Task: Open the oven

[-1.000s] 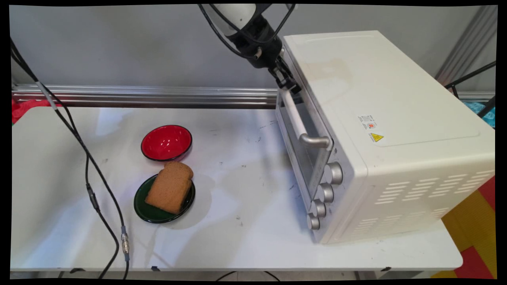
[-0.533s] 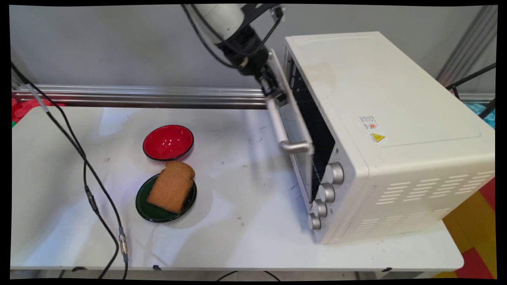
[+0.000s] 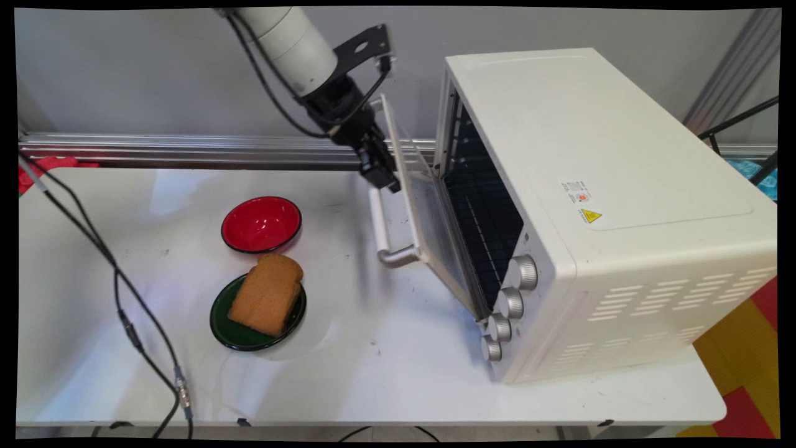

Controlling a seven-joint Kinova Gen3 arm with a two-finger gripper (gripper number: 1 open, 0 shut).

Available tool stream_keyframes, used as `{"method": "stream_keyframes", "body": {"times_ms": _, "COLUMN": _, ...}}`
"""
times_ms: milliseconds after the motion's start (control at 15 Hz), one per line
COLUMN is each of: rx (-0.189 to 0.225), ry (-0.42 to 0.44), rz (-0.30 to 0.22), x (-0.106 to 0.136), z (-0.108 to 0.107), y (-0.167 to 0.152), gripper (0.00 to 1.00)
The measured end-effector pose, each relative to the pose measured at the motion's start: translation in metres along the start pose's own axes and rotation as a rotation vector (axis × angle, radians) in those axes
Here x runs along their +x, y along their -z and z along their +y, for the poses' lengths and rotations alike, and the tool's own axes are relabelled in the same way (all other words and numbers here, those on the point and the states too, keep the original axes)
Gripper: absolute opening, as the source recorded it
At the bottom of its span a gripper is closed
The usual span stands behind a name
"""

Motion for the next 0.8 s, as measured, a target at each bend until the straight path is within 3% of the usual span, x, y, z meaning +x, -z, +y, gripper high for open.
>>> {"method": "stream_keyframes", "body": {"times_ms": 800, "rx": 0.008, "ry": 0.019, "rz": 0.010, "x": -0.090, "z": -0.006, "y": -0.017, "gripper": 1.00}}
